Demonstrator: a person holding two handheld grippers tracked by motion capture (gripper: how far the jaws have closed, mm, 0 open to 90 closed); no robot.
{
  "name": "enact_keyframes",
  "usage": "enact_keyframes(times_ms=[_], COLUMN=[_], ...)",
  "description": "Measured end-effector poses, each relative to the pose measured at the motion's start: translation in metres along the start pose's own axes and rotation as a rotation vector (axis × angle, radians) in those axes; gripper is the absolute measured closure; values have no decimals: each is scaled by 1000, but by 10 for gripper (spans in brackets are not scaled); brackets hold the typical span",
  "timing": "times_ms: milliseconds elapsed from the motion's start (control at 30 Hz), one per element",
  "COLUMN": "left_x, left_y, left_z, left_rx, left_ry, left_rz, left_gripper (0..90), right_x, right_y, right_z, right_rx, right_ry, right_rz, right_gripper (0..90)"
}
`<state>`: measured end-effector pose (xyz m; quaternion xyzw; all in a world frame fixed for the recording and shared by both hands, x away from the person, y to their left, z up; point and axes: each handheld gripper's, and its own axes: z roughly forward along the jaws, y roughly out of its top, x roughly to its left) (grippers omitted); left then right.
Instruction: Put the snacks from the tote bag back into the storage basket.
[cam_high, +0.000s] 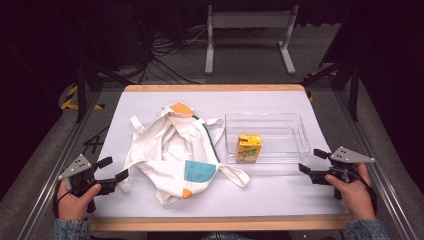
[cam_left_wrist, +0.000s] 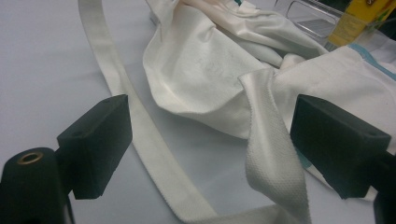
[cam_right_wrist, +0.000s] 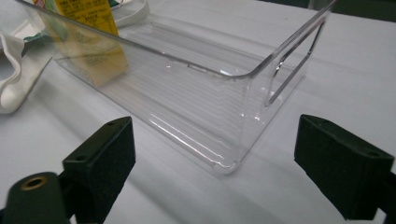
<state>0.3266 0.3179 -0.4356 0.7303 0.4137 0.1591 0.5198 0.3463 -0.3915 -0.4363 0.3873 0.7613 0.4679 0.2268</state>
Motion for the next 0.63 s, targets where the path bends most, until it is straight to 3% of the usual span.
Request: enact_keyframes(times_ms=[200,367,633], left_x=[2,4,7], left_y=[-3,-4,-8], left_z=[3,3,2], left_rx=[16,24,29], left_ry=[7,12,26], left_rz=[2,0,-48], left_gripper=[132,125,87], right_x=[1,0,1], right_y=[1,0,3], right_z=[4,3,4], right_rx=[31,22,-22], right_ry=[5,-20,-24], right_rz=[-11,11,-4], right_gripper=[84,78,78])
